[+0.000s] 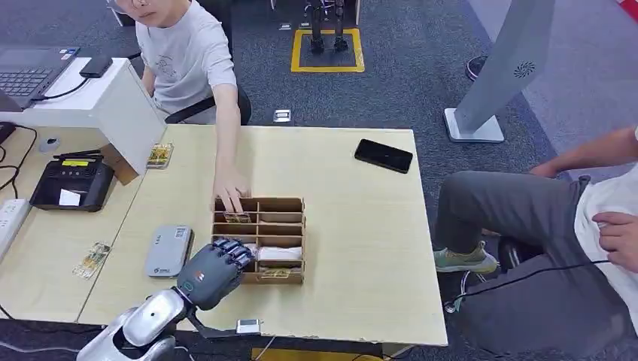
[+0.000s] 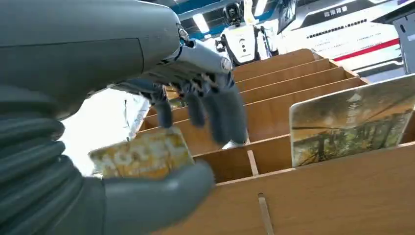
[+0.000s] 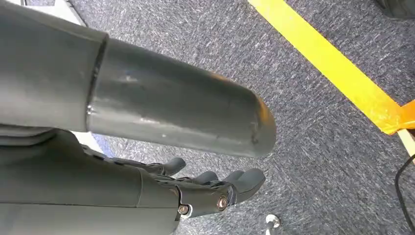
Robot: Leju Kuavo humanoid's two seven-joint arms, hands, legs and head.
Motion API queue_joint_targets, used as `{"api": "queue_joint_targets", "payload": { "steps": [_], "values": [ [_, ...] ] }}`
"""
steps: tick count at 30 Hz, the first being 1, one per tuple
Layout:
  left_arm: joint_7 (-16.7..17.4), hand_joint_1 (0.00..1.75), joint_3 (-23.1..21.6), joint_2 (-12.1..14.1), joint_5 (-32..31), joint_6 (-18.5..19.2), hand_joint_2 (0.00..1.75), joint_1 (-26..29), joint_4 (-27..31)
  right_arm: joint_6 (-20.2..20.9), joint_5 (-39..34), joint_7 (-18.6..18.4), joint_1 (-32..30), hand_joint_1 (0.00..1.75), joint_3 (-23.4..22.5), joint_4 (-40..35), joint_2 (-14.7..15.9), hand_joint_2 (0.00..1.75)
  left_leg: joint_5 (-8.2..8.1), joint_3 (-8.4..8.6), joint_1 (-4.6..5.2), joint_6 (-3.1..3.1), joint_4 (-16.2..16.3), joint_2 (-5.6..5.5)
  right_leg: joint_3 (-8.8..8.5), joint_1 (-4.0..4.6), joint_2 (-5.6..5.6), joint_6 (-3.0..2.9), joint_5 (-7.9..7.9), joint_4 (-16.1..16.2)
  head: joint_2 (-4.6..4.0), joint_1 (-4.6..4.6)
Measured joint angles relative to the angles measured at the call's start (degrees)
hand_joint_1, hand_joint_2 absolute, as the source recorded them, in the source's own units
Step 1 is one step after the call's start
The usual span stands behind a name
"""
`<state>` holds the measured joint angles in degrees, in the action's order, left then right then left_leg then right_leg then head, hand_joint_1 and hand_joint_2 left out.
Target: Pass the card to the sensor for recognition and then transmit it.
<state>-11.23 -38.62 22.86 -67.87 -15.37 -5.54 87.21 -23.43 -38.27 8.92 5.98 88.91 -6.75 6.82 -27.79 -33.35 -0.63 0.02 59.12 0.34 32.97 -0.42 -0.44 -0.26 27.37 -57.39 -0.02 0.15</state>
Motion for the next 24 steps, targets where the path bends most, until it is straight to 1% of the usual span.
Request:
{"api": "queue_joint_targets", "payload": {
  "steps": [24],
  "values": [
    [-0.6, 1.75, 0.0, 0.1, 0.2, 0.8, 1.75, -0.3, 0.0, -0.2, 0.2, 0.1, 0.0, 0.00, 0.0, 0.0, 0.0, 0.00, 0.00, 0.01, 0.00, 0.00, 0.0, 0.00, 0.00, 0.00, 0.00, 0.00, 0.00, 0.0, 0.00, 0.02]
  ]
}}
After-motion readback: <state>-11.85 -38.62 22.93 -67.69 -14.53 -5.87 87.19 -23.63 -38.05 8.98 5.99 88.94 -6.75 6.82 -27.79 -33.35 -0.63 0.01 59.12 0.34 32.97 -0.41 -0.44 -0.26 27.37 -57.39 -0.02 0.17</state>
